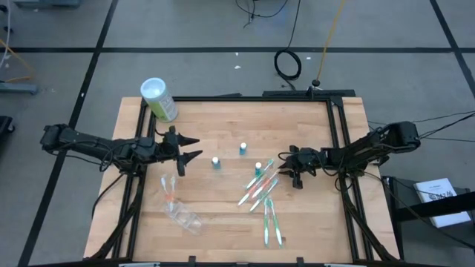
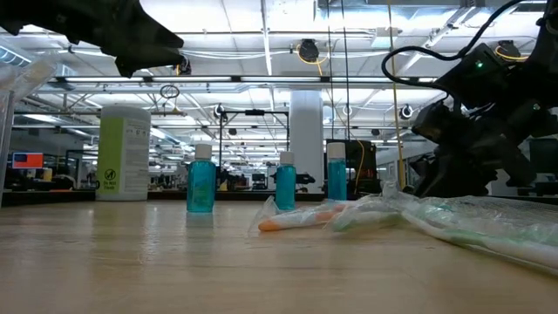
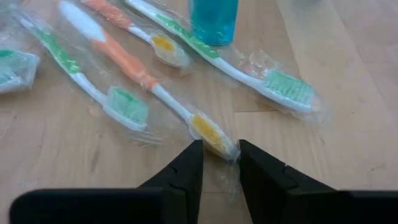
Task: Pick & Place toothbrushing station
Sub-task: Put the orange toothbrush into the transparent organizer
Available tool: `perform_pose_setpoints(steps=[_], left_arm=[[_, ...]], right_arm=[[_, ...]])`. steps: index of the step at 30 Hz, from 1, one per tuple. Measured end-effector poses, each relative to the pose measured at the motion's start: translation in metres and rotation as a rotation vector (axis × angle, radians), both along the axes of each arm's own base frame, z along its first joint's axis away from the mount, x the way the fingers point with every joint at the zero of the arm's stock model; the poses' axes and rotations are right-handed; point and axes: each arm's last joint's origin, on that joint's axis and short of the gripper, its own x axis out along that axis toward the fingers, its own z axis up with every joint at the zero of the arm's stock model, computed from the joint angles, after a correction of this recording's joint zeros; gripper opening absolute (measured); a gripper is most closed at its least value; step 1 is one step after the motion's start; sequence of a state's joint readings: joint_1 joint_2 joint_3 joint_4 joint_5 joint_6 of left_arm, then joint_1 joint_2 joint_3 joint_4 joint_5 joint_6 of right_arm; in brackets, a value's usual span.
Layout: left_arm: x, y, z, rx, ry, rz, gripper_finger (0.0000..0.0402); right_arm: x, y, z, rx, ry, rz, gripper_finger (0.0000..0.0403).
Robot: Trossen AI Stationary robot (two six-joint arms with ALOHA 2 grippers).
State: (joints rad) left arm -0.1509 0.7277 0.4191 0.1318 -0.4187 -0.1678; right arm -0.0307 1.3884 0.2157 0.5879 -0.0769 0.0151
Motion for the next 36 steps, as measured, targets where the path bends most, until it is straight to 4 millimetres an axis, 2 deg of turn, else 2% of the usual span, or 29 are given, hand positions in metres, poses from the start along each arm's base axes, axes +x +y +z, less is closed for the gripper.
perform_pose_setpoints(steps=[9, 24, 27, 31, 36], left_arm=[[0.000, 0.000, 0.000, 0.002, 0.001, 0.000, 0.0218], [0.000, 0.000, 0.000, 0.004, 0.003, -0.001, 0.0218], [0.000, 0.000, 0.000, 0.005, 0.005, -0.001, 0.0218], [0.000, 0.000, -0.001, 0.008, 0.010, -0.001, 0.0218], [0.000, 0.000, -0.001, 0.009, 0.011, -0.001, 0.0218]], right_arm=[[0.000, 0.000, 0.014, -0.028, -0.089, 0.026, 0.0005], [-0.010, 0.000, 0.054, -0.068, -0.296, 0.012, 0.0001], [-0.019, 0.004, 0.052, 0.058, -0.227, 0.120, 0.0001], [-0.029, 0.012, 0.050, 0.377, -0.102, 0.223, 0.0001], [-0.041, 0.015, 0.041, 0.661, 0.133, 0.113, 0.0000]])
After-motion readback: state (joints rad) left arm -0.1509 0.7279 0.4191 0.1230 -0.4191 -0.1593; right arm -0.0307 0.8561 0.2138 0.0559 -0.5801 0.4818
